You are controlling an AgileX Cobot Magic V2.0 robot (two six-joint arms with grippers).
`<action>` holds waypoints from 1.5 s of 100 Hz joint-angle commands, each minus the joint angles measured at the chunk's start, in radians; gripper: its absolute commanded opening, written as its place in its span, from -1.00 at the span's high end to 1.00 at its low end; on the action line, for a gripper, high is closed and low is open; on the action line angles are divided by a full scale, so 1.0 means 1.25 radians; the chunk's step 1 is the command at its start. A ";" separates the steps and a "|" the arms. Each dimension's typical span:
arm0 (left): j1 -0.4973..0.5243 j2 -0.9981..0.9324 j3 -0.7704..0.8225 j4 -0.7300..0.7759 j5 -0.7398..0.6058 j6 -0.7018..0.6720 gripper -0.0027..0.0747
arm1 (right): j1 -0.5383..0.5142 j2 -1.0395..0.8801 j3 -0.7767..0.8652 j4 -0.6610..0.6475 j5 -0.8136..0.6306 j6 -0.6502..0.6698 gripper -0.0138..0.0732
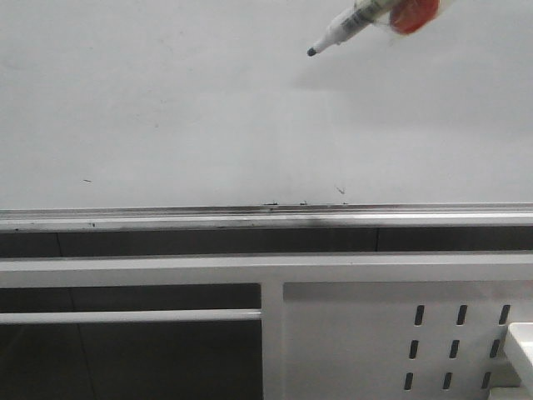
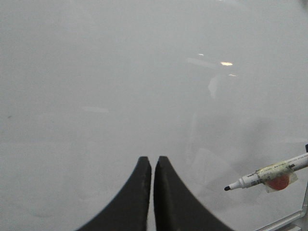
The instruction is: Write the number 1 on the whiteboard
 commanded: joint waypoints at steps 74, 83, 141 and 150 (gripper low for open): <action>0.002 0.001 -0.022 -0.049 -0.052 0.008 0.98 | -0.006 0.049 -0.081 0.022 -0.070 -0.035 0.84; 0.002 0.001 -0.022 -0.049 -0.052 0.008 0.98 | -0.006 0.074 -0.106 0.018 -0.074 -0.041 0.84; 0.002 0.001 -0.022 -0.049 -0.052 0.008 0.98 | -0.006 0.294 -0.131 -0.007 -0.104 -0.042 0.84; 0.002 0.001 -0.022 -0.049 -0.052 0.008 0.98 | -0.001 0.297 -0.131 -0.006 -0.083 -0.042 0.84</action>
